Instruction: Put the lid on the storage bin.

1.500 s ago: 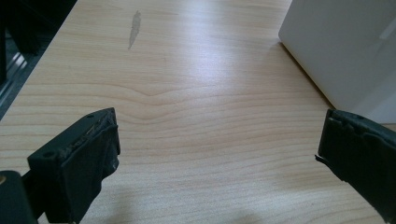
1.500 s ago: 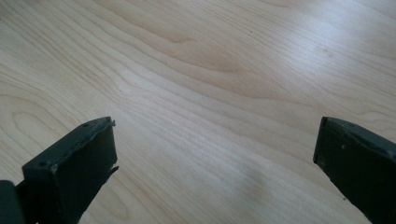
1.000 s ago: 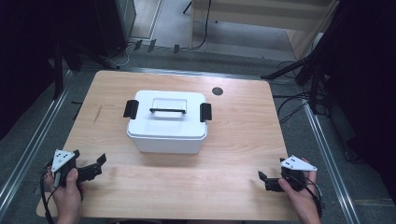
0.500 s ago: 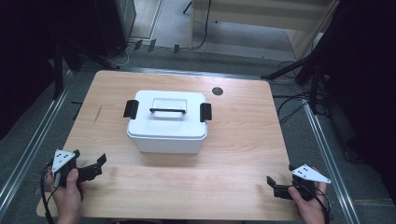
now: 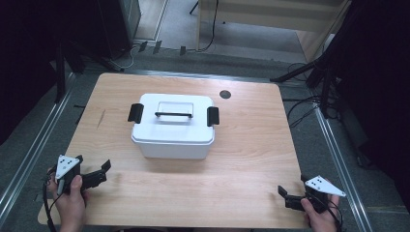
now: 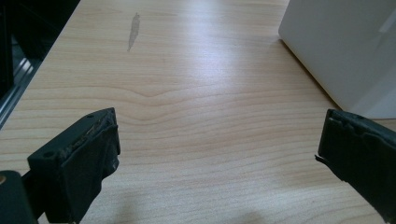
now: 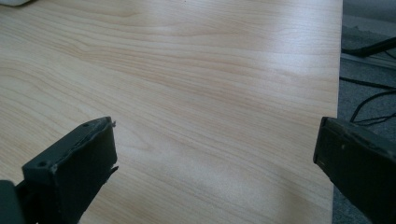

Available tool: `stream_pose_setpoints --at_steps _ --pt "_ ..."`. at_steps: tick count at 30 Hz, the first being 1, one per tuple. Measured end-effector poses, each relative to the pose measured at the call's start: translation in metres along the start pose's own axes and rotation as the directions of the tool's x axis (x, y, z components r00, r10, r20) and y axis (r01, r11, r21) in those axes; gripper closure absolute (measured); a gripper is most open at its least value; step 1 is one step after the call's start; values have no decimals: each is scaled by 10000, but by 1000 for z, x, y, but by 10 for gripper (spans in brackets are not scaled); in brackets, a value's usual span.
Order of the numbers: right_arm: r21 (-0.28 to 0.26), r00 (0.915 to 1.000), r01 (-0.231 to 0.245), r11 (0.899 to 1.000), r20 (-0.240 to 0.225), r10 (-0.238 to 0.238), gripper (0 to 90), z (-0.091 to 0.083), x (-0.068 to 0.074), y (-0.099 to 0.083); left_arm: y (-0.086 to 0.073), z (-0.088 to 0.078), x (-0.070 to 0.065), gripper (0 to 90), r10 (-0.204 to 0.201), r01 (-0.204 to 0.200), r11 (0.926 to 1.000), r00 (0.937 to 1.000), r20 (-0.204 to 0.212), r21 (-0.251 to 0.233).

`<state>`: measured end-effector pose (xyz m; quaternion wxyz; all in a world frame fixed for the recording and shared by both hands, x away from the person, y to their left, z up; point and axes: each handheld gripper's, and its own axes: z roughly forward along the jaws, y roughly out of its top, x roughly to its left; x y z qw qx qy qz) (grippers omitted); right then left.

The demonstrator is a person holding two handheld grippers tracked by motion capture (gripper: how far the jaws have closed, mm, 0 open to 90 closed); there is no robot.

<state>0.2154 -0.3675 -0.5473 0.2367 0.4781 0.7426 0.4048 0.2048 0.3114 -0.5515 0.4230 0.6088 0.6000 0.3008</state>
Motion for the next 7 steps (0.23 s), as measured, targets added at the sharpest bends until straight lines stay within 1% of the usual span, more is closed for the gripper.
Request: stream_pose_setpoints --at_steps 1,3,5,7 --pt "-103 10000 -45 9999 57 45 0 -1 0 0 0 0 0 0 -58 58 10000 10000 14 -4" --pt "-151 9999 -140 9998 7 140 0 -1 0 0 0 0 0 0 -81 81 10000 10000 12 -8" --pt "-94 9998 -145 9999 133 146 0 -1 0 0 0 0 1 0 -104 104 9999 9999 25 5" --pt "73 9999 -135 9999 88 134 0 1 0 0 0 1 1 0 -134 134 9999 9999 -5 47"
